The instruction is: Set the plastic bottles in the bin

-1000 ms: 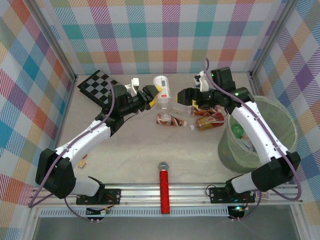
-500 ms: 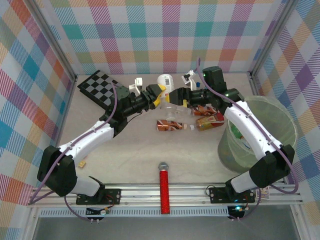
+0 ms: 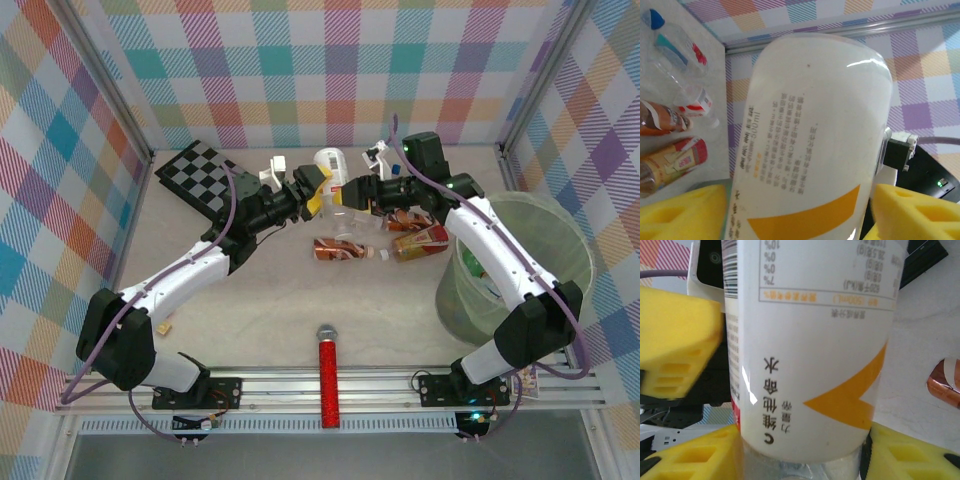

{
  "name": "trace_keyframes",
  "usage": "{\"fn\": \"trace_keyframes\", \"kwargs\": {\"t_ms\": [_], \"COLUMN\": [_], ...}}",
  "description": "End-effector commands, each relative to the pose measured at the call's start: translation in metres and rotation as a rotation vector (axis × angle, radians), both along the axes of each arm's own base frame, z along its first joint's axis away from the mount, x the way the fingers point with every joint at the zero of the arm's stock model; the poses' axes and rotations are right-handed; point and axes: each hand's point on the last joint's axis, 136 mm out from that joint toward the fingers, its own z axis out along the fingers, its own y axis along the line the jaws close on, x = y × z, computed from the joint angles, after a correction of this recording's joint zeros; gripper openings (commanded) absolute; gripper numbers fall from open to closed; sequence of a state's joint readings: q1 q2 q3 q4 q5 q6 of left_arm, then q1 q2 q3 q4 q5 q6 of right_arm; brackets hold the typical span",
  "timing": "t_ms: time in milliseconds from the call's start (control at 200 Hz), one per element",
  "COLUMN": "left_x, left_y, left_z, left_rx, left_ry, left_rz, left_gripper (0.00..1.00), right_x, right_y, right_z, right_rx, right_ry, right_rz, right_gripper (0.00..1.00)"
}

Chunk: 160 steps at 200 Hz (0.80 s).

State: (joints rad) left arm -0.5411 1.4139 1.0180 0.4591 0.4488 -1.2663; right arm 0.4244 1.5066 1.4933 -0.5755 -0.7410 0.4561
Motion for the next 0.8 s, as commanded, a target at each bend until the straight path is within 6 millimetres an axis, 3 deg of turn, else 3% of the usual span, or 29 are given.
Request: {"fn": "trace_keyframes", "kwargs": {"t_ms": [0,95,240,320,450,630,795], "left_x": [-0.005,0.0,0.007,0.009,0.007,0.0,-0.009], "left_y": [-0.005,0.002,0.011,0.013,0.021,0.031,0.023], "left_z": [0.013,0.011,0.0,-0.017,-0.06,-0.111,-0.14], "left_rx": [-0.024,-0.007,0.08,0.203,0.479,0.662,0.712], "left_ry": [-0.061,-0.063,-0.068,-0.06,-0.021,0.077,0.126], "left_rz": [-0.035,-0.018,0.007,0.008,0.001,0.002,0.001], "left_gripper": [0.88,0.99,1.0,1.0,1.0,0.98,0.96], "right_x": [-0.001,-0.001,-0.007,-0.016,-0.037,-0.074,-0.091], "right_y": [-0.011,-0.036,-0.088,-0.123,-0.187,-0.273,-0.314], "right_z": [0.026,0.039,0.056,0.063,0.07,0.064,0.041], "right_rx": [-0.01,-0.036,-0.131,-0.229,-0.438,-0.695,-0.788], "right_ry": [-0.083,-0.106,-0.136,-0.15,-0.154,-0.049,0.076], "right_rz": [-0.011,-0.073,-0.224,-0.338,-0.554,-0.825,-0.929], "right_gripper": [0.53,0.52,0.51,0.5,0.48,0.47,0.46]}}
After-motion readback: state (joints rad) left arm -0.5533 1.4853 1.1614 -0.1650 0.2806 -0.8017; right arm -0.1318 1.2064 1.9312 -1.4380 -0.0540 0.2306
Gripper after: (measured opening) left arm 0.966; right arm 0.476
